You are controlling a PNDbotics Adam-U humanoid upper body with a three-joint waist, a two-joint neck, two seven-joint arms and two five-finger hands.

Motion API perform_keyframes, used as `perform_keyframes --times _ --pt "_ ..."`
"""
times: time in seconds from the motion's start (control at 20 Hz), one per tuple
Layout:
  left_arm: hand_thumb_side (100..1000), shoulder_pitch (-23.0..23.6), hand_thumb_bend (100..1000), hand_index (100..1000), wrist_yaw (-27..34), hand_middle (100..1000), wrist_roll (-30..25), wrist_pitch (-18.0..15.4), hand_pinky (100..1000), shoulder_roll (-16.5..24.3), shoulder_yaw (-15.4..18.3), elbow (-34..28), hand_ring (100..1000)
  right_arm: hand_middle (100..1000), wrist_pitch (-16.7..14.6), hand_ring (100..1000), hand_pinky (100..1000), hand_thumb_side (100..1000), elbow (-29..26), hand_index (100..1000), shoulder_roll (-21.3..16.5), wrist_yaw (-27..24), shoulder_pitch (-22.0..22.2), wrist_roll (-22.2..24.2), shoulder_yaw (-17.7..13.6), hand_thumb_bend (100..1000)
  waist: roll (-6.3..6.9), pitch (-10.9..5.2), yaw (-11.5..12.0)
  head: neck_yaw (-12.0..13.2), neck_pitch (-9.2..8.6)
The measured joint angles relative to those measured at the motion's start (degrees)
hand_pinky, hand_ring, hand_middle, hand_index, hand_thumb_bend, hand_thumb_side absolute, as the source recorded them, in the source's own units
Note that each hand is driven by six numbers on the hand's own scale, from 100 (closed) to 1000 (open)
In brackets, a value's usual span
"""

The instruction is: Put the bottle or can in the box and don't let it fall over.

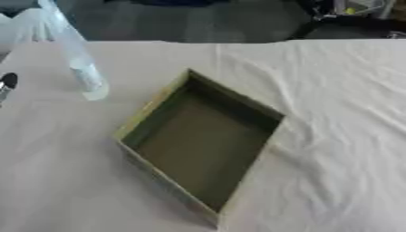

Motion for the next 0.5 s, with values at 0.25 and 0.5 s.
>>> perform_keyframes --times 0.25,0.5 --pt "419 -0.1 450 868 0.0 1000 -2.1 -0.5 1000 0.0 -0.3 0.7 1000 899 0.2 1000 1000 532 0.0 1000 0.0 0.0 0.0 0.2 0.0 100 -0.04 0.00 0.0 0.0 -0.47" --pt "429 -1.8 459 880 -0.6 1000 -3.9 -1.0 1000 0.0 -0.8 1.9 1000 899 0.2 1000 1000 530 0.0 1000 0.0 0.0 0.0 0.3 0.0 100 -0.26 0.06 0.0 0.1 -0.63"
